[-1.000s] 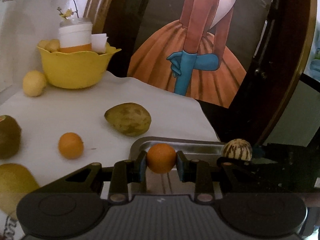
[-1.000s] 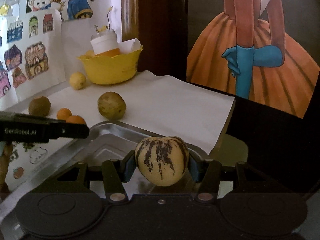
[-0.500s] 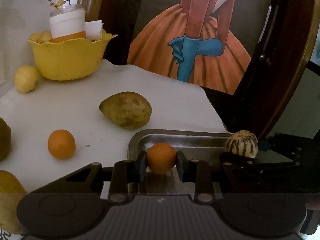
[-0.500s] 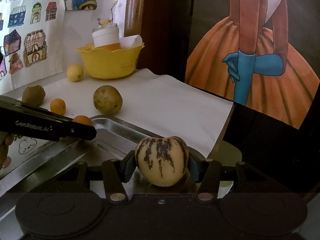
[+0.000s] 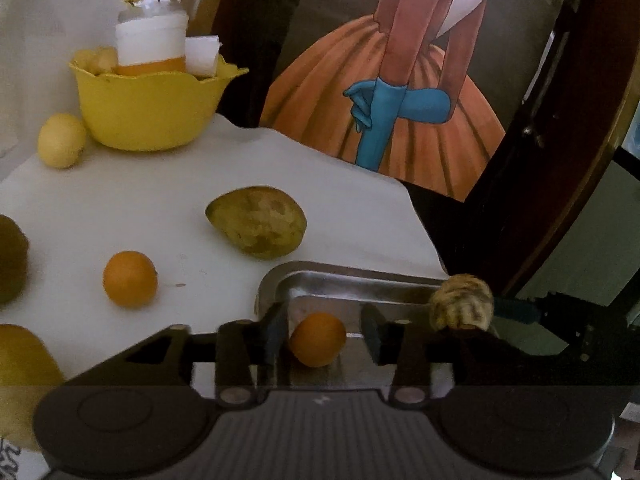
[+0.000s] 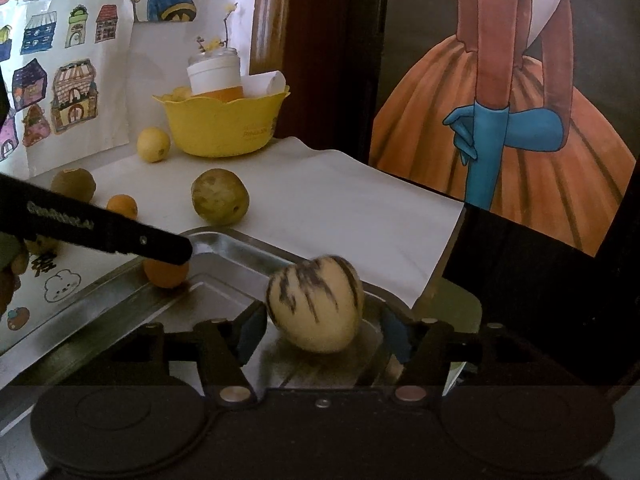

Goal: Organize fruits
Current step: 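Lower and open the left tool on the tray while the right tool releases the melon there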

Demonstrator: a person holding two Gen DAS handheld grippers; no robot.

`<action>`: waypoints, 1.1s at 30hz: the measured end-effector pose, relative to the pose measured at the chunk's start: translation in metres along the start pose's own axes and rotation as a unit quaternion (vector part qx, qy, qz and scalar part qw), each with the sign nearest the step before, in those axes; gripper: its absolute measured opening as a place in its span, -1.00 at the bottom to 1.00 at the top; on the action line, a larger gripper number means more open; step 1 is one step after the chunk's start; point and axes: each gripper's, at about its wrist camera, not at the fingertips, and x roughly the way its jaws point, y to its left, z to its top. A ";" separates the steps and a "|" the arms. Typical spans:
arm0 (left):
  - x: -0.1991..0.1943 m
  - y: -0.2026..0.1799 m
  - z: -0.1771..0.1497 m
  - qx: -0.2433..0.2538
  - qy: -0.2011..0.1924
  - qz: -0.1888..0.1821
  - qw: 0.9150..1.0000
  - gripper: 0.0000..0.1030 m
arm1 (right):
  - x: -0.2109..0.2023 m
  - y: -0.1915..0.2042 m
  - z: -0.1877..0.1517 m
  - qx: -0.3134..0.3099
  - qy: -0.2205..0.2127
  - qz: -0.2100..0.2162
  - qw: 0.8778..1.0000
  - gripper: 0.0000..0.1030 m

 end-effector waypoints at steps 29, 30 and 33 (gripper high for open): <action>-0.160 -0.023 -0.065 0.003 -0.118 0.086 0.989 0.99 | -0.145 0.050 -0.024 0.054 -0.102 0.015 0.993 0.99; -0.165 -0.022 -0.070 0.000 -0.118 0.085 0.989 0.99 | -0.151 0.054 -0.028 0.054 -0.106 0.015 0.993 0.99; -0.180 -0.018 -0.085 -0.003 -0.119 0.090 0.989 0.99 | -0.165 0.067 -0.038 0.057 -0.111 0.009 0.992 0.99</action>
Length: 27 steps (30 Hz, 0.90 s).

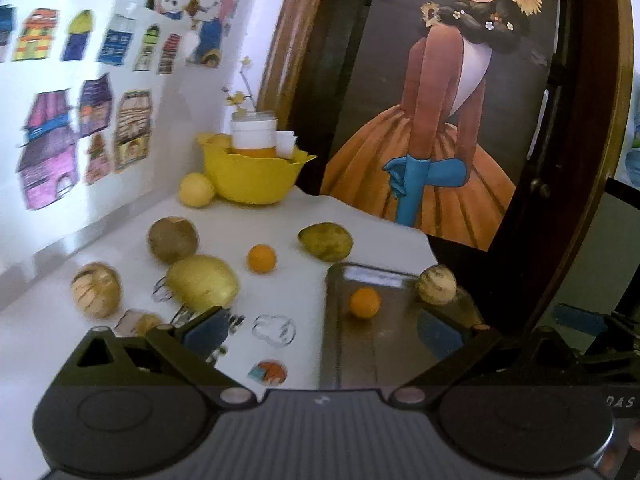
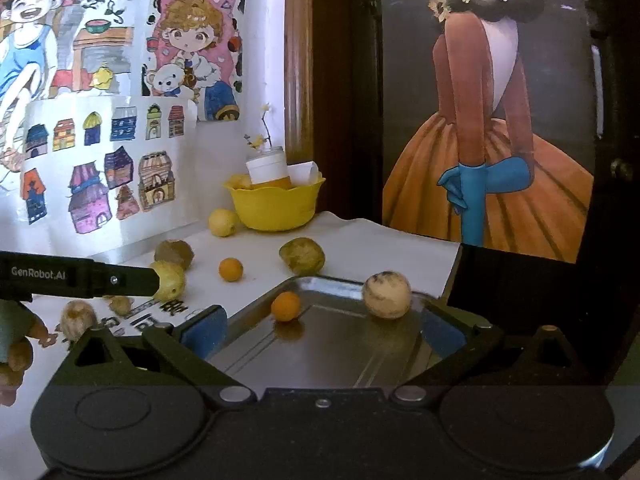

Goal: Organize fruits
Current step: 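Lower and open the left tool on the tray while the right tool releases the melon there, then move the left tool to a large striped melon while the right tool approaches a small tan fruit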

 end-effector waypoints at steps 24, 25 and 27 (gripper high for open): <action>-0.096 0.054 -0.069 0.020 0.019 0.064 0.998 0.99 | -0.044 0.092 -0.045 -0.051 0.071 0.060 0.994 0.99; -0.098 0.056 -0.071 0.019 0.021 0.067 0.997 0.99 | -0.044 0.096 -0.046 -0.057 0.075 0.064 0.993 0.99; -0.101 0.062 -0.074 0.019 0.026 0.071 0.997 0.99 | -0.041 0.104 -0.049 -0.070 0.086 0.071 0.991 0.99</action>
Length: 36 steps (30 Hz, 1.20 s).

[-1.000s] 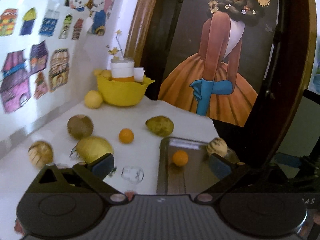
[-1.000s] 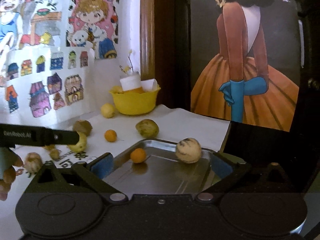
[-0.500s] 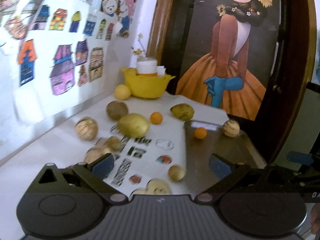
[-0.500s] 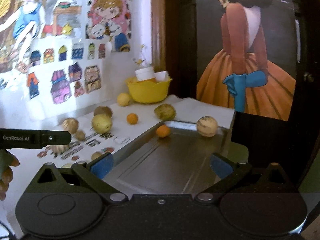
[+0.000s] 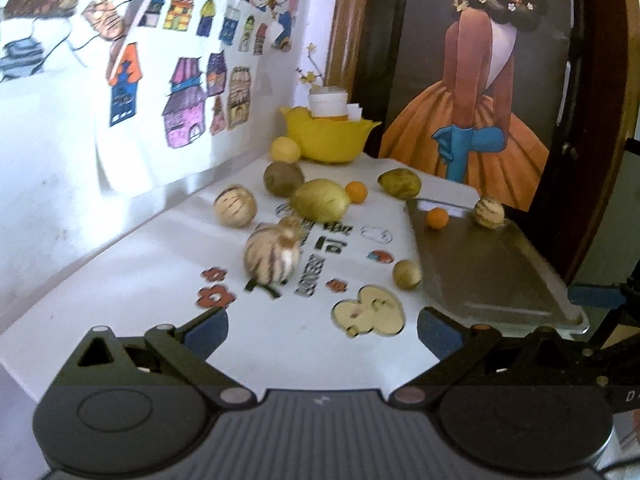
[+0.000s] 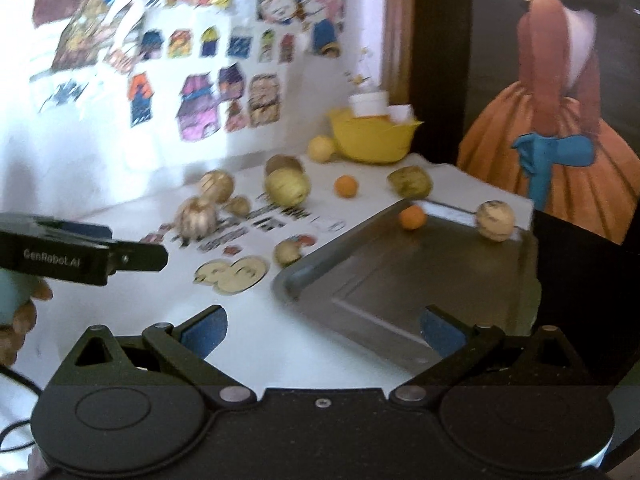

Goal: Organize fruits
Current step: 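Move the left tool to a large striped melon while the right tool approaches a small tan fruit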

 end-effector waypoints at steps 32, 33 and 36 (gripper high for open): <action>0.037 0.049 0.012 -0.006 0.021 0.023 1.000 0.99 | 0.083 0.029 0.040 -0.159 0.041 0.008 0.986 0.99; 0.041 0.048 0.015 -0.006 0.021 0.022 1.000 0.99 | 0.086 0.030 0.042 -0.165 0.041 0.008 0.985 0.99; 0.051 0.047 0.020 -0.004 0.023 0.020 1.000 0.99 | 0.095 0.032 0.046 -0.182 0.040 0.009 0.982 0.99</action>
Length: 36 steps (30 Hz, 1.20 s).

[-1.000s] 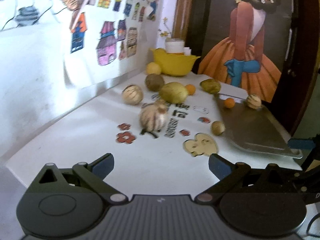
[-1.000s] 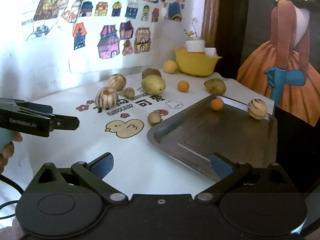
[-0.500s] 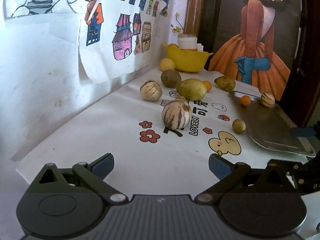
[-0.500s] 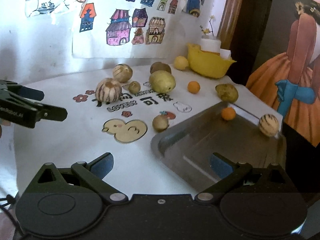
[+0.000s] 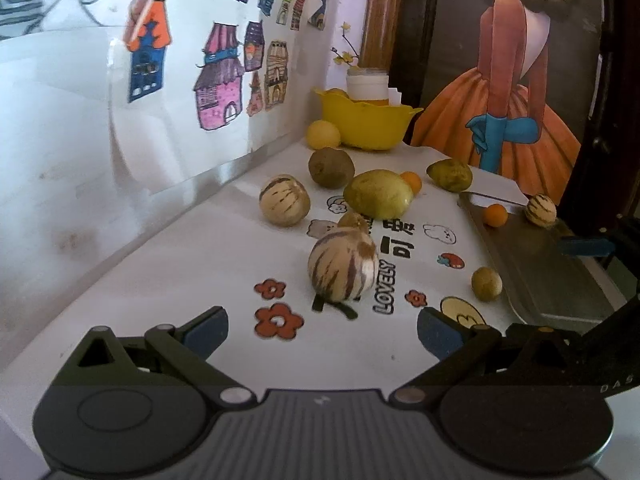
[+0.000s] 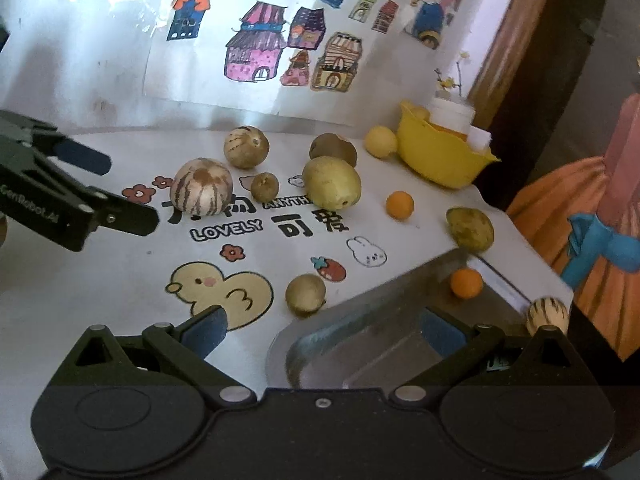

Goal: Organize fruits
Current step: 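Move the left tool to a large striped melon while the right tool approaches a small tan fruit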

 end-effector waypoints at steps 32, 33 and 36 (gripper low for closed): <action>0.050 -0.016 0.025 0.037 0.024 -0.020 0.999 0.48 | 0.032 -0.004 0.008 0.016 0.003 0.050 0.999 -0.15; 0.051 -0.017 0.025 0.039 0.027 -0.016 0.999 0.42 | 0.033 -0.004 0.008 0.016 0.004 0.049 0.999 -0.17; 0.053 -0.018 0.025 0.045 0.029 -0.006 0.999 0.32 | 0.033 -0.004 0.009 0.021 0.006 0.049 0.999 -0.23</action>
